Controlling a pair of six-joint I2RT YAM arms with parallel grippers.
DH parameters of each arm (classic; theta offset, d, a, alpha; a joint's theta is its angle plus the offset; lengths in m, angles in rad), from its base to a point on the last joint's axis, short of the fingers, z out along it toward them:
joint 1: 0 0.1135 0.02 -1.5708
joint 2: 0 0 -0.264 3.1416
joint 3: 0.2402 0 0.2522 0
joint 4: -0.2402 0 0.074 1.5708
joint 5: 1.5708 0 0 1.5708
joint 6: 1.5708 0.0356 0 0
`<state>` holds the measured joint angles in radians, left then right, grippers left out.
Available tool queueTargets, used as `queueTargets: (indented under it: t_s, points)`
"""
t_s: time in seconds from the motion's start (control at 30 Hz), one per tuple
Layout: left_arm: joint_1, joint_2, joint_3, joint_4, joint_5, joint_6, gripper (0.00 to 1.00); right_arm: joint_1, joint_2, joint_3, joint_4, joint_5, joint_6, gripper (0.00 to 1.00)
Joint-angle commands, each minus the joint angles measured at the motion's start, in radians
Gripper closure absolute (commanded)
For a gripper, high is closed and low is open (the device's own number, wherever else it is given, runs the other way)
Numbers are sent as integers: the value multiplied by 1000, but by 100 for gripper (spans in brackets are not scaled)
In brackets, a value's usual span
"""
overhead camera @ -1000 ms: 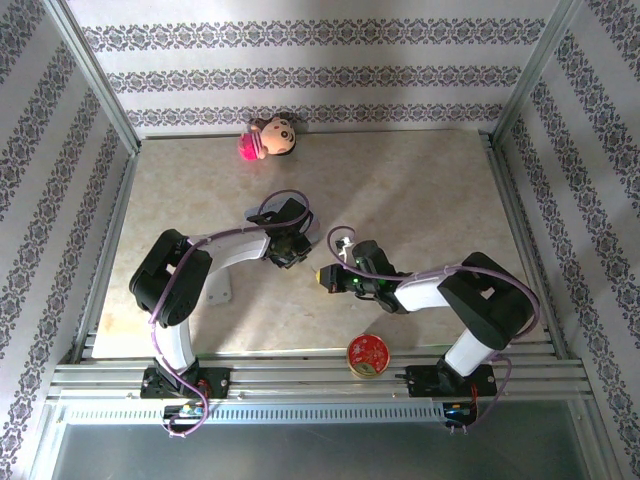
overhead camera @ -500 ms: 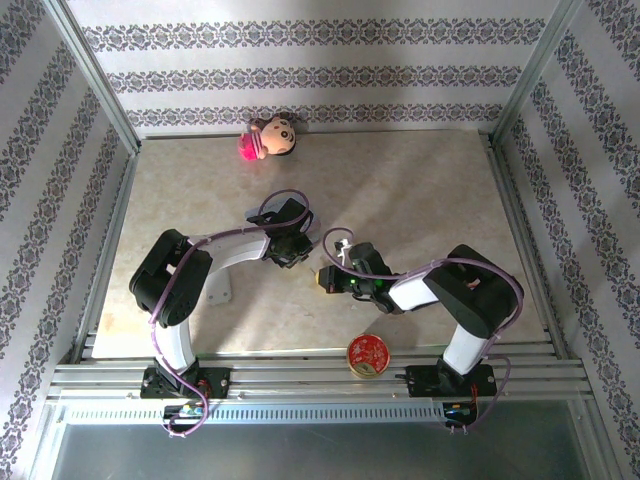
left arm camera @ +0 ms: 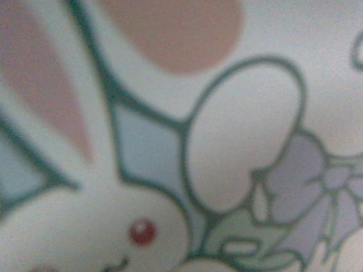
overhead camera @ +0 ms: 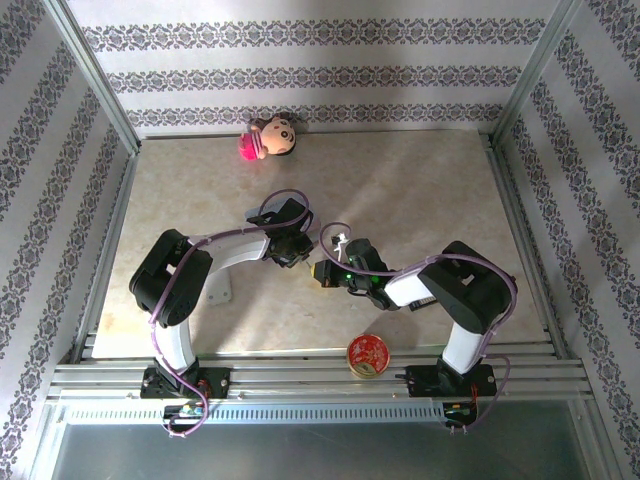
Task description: Unlock a padlock with a key
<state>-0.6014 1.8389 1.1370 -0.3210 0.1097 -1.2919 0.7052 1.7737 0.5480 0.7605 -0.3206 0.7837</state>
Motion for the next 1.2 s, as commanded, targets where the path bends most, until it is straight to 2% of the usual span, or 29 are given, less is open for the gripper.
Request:
queueTargets:
  t_s: [0.0, 1.17]
  points:
    - [-9, -28, -11, 23, 19, -21, 81, 7, 18, 21, 46, 22, 12, 100]
    - [-3, -20, -29, 46, 48, -23, 82, 8, 15, 29, 88, 63, 5, 100]
